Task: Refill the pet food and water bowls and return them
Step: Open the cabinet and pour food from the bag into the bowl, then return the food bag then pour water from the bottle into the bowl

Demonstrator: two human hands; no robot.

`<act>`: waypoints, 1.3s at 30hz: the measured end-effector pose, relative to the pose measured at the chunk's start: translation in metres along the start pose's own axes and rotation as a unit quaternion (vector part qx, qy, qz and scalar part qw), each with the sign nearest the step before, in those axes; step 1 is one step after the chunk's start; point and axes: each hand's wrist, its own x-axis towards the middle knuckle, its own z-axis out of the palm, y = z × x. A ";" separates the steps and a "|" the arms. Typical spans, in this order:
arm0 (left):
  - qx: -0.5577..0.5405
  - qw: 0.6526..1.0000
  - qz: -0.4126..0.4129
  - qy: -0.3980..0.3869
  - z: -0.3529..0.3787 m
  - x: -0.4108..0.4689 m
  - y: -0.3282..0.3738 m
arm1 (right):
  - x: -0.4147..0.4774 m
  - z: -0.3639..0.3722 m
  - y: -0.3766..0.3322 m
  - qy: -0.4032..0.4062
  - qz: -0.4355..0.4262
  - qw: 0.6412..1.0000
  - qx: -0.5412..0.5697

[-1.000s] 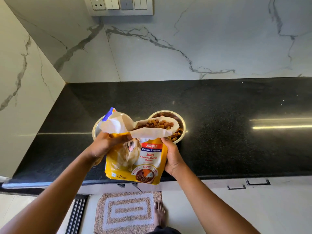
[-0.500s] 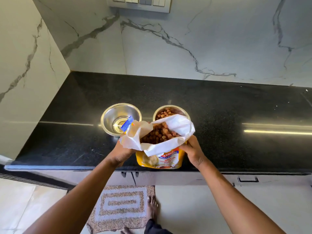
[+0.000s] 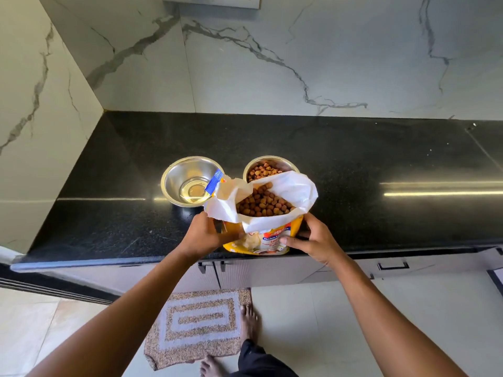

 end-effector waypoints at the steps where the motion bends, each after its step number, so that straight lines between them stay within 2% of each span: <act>1: 0.039 0.999 -0.004 0.001 0.002 -0.003 -0.005 | -0.002 0.002 0.002 -0.001 0.005 1.000 0.004; 4: 0.139 0.990 -0.006 0.010 0.012 -0.007 -0.015 | -0.006 0.007 0.007 0.007 0.020 1.000 -0.001; 6: 0.163 0.986 -0.005 0.024 0.018 -0.007 -0.020 | -0.006 0.008 0.008 0.017 0.015 0.999 -0.039; 12: 0.159 0.985 0.023 0.062 0.022 -0.006 -0.026 | -0.006 0.011 0.011 0.065 -0.015 0.996 -0.058; 20: 0.117 0.990 0.064 0.042 0.011 -0.020 -0.009 | -0.027 0.016 -0.007 0.097 -0.018 0.995 -0.014; 27: 0.100 0.986 0.110 0.074 -0.020 -0.015 0.072 | -0.027 -0.002 -0.085 0.128 -0.071 0.989 0.035; 32: 0.060 0.980 0.163 0.097 -0.042 -0.013 0.143 | -0.026 -0.020 -0.162 0.171 -0.137 0.976 0.013; 36: 0.017 0.968 0.227 0.105 -0.064 -0.011 0.222 | -0.026 -0.047 -0.240 0.214 -0.208 0.954 -0.009; 39: 0.032 0.949 0.284 0.133 -0.078 -0.006 0.284 | -0.027 -0.069 -0.299 0.247 -0.256 0.935 -0.018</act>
